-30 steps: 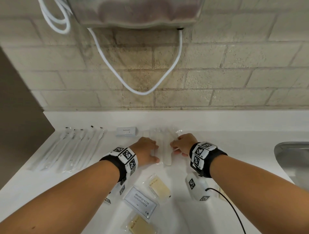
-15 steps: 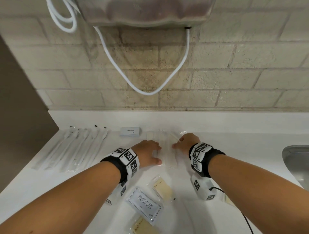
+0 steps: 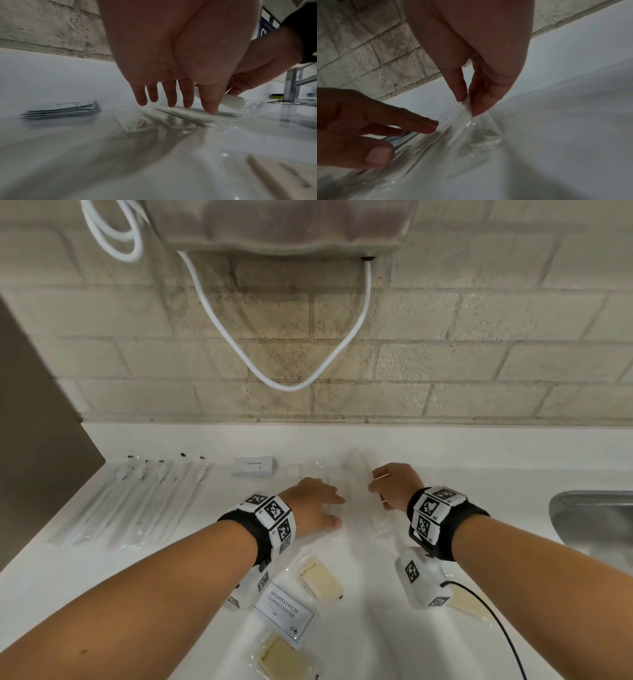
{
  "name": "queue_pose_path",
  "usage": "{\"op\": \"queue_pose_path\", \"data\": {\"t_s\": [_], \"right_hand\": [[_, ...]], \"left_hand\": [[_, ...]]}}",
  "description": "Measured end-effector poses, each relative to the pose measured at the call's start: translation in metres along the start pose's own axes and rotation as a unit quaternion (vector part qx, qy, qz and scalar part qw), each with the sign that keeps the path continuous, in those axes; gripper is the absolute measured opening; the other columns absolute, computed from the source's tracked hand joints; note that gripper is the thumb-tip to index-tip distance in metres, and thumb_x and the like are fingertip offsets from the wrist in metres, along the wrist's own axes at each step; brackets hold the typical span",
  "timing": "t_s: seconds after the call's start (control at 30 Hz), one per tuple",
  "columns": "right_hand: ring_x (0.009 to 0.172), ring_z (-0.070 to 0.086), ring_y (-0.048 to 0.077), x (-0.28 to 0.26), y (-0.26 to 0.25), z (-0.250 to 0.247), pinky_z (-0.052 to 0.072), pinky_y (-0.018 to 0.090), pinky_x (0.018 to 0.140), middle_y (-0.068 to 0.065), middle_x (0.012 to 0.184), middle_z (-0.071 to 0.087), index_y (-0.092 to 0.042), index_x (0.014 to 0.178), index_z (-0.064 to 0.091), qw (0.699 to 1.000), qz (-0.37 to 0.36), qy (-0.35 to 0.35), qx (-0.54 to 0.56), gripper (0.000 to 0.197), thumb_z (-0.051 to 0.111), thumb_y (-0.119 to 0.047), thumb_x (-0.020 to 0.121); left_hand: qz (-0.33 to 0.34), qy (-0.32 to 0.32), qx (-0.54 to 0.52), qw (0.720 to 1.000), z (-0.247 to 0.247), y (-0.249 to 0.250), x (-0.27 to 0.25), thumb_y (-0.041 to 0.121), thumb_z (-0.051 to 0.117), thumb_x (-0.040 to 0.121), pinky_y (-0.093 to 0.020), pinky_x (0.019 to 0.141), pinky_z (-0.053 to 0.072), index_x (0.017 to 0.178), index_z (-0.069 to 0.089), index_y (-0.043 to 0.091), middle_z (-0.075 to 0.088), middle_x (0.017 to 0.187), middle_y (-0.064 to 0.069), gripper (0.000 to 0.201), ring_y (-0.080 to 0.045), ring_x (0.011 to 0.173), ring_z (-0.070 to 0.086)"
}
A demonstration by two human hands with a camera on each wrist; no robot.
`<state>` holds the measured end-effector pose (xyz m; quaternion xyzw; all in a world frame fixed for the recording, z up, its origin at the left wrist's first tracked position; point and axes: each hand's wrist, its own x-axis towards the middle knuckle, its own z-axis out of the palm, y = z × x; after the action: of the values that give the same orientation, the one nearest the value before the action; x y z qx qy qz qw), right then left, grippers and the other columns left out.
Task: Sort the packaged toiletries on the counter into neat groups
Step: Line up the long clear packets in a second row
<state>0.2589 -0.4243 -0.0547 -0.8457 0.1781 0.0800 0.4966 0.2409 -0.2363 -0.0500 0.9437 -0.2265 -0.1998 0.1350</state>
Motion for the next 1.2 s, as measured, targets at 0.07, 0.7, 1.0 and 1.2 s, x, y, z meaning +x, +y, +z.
{"op": "queue_pose_path", "data": {"t_s": [0.07, 0.7, 1.0, 1.2], "right_hand": [[0.078, 0.06, 0.027, -0.001, 0.007, -0.005, 0.053, 0.029, 0.055, 0.013, 0.093, 0.063, -0.013, 0.095, 0.062, 1.0, 0.005, 0.001, 0.021, 0.02, 0.065, -0.001, 0.08], [0.092, 0.062, 0.02, -0.009, 0.038, -0.035, 0.05, 0.03, 0.089, 0.003, 0.108, 0.068, -0.014, 0.106, 0.068, 0.985, -0.102, 0.033, -0.138, 0.023, 0.066, -0.024, 0.086], [0.123, 0.053, 0.026, -0.028, 0.032, -0.046, 0.044, 0.025, 0.094, 0.006, 0.136, 0.053, -0.017, 0.131, 0.058, 0.947, -0.083, -0.073, -0.302, 0.049, 0.058, -0.004, 0.084], [0.126, 0.052, 0.023, -0.029, 0.022, -0.026, 0.045, 0.029, 0.1, 0.005, 0.141, 0.05, -0.017, 0.134, 0.053, 0.967, -0.081, -0.082, -0.227, 0.052, 0.063, -0.015, 0.084]], "left_hand": [[0.005, -0.012, 0.028, 1.0, 0.005, 0.006, 0.002, 0.044, 0.054, 0.091, -0.04, 0.12, 0.014, 0.144, 0.04, 0.03, 0.026, 0.158, 0.006, 0.056, -0.019, 0.149, 0.009], [0.052, -0.013, 0.082, 0.995, 0.015, 0.047, 0.029, 0.049, 0.047, 0.092, -0.039, 0.117, 0.02, 0.141, 0.044, 0.036, 0.028, 0.158, 0.005, 0.05, -0.023, 0.146, 0.022], [0.03, -0.03, 0.049, 0.998, 0.017, 0.038, 0.028, 0.044, 0.053, 0.09, -0.037, 0.117, 0.023, 0.14, 0.045, 0.037, 0.025, 0.158, 0.011, 0.051, -0.02, 0.144, 0.028], [0.051, -0.007, 0.003, 0.999, 0.012, 0.037, 0.021, 0.035, 0.057, 0.09, -0.036, 0.116, 0.029, 0.143, 0.041, 0.032, 0.033, 0.155, 0.004, 0.055, -0.019, 0.141, 0.035]]}}
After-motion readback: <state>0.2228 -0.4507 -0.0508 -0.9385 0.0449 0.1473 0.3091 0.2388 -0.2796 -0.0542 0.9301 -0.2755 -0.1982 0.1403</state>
